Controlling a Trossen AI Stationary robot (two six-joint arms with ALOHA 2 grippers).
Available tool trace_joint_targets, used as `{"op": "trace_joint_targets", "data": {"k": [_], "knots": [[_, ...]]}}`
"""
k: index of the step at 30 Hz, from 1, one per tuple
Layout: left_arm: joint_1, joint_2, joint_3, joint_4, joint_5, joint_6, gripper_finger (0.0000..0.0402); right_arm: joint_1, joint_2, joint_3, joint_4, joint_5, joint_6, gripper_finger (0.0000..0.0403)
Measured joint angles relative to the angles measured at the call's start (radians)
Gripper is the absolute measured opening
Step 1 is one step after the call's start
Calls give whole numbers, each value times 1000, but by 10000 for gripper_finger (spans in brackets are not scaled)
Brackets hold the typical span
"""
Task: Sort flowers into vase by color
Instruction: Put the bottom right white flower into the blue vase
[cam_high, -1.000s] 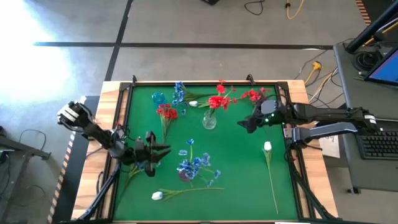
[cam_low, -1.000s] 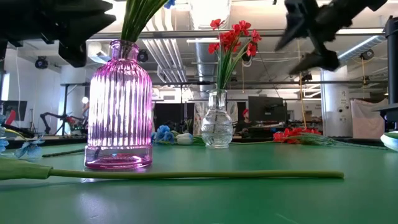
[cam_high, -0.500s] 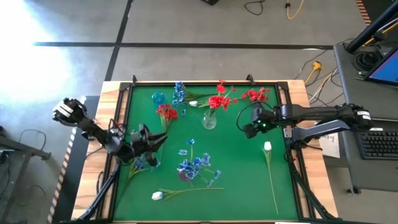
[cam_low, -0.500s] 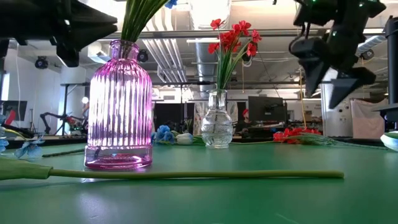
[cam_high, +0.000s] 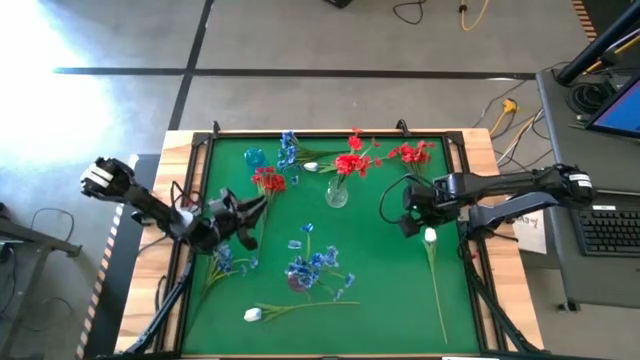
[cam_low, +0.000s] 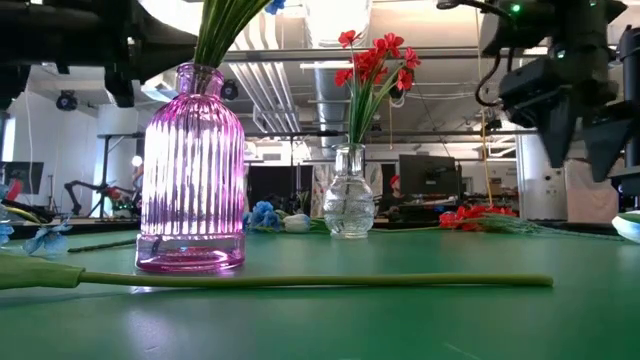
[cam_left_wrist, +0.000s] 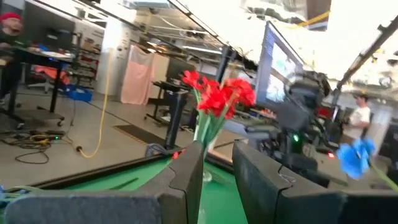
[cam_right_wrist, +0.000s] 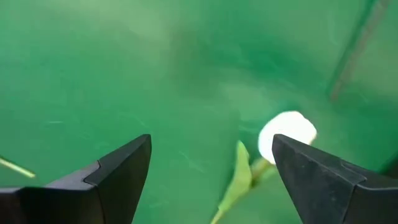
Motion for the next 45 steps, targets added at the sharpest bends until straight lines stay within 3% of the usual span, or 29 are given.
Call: {"op": "trace_joint_targets", "data": {"k": [11,19,26,33,38,45], "knots": [[19,-14,127,-32,-1,125,77,225,14,-23,-39,6,233,325],[19,-26,139,-31,8,160,77,381,14,-97,-25,-25,430,325],[43,-22,138,-78,225,102,77,434,14,-182,111,10,523,325],[102,0,144,-103,379,90,77,433,14,-268,210,51,524,321],[138,-17,153,-101,398,46,77,433,14,-280,217,55,532,269],[254,-54,152,-115,424,-53,77,433,14,-281,240,59,526,129]]}}
